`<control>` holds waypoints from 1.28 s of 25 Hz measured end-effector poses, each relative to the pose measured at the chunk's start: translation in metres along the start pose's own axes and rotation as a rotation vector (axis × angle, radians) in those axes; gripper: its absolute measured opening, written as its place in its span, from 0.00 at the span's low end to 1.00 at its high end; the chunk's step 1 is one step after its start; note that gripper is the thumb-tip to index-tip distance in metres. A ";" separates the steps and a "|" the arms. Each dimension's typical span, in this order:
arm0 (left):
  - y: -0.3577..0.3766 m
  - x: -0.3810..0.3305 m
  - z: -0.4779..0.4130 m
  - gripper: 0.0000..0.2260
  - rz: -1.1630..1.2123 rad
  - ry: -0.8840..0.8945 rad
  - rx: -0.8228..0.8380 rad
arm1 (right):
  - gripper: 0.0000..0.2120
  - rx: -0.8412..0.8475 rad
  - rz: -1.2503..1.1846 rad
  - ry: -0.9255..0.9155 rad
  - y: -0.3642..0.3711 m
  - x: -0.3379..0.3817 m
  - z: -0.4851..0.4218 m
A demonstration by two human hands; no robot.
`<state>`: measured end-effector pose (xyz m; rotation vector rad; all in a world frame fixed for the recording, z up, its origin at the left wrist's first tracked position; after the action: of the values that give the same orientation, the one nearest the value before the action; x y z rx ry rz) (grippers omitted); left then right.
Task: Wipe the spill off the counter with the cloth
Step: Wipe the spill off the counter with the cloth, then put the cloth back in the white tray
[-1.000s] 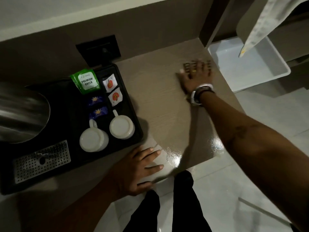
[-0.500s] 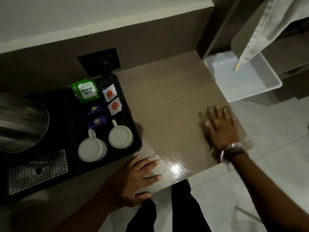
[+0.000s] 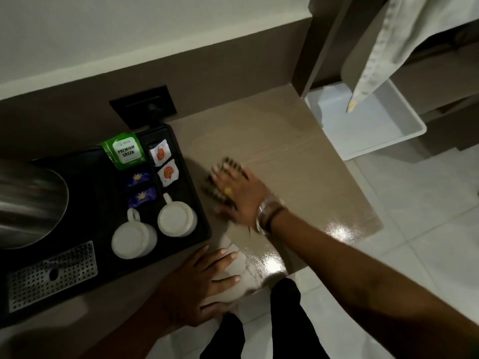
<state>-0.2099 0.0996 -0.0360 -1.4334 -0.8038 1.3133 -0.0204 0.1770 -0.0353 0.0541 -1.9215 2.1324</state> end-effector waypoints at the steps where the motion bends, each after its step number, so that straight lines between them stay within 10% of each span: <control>1: -0.007 -0.001 0.000 0.27 0.000 -0.010 -0.018 | 0.40 0.002 -0.015 -0.047 0.006 0.007 0.039; 4: -0.021 -0.010 -0.005 0.28 0.057 -0.068 -0.054 | 0.44 -0.007 -0.068 0.005 0.009 -0.022 0.129; 13: -0.100 0.034 -0.167 0.22 0.311 -0.512 -0.562 | 0.11 -0.322 -0.053 0.078 -0.057 -0.117 0.177; 18: -0.087 0.067 -0.203 0.25 0.200 -0.729 -0.483 | 0.11 -0.426 -1.014 0.778 -0.075 -0.201 0.179; 22: -0.070 0.083 -0.265 0.30 0.183 -0.920 -0.432 | 0.09 -0.333 -1.706 0.948 -0.070 -0.326 0.111; 25: -0.055 0.083 -0.270 0.33 0.065 -0.964 -0.404 | 0.11 -0.210 -1.635 0.843 -0.077 -0.377 0.048; 29: -0.045 0.091 -0.272 0.33 0.017 -0.986 -0.477 | 0.14 0.166 -0.924 0.845 -0.049 -0.417 -0.004; 32: -0.041 0.090 -0.274 0.33 -0.005 -0.953 -0.470 | 0.14 0.040 -0.722 0.891 -0.043 -0.428 -0.003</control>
<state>0.0798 0.1327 -0.0474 -1.0777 -1.8266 1.9025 0.4017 0.1097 -0.0823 -0.1494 -1.0926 1.3496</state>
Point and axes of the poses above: each hand's wrist, its own z-axis away from the middle knuckle, its own y-axis out of the palm, x = y × z, the point moved 9 cm from there along -z, towards the middle knuckle, and after that the axes turned 4 degrees about y, right-handed, at the moved point
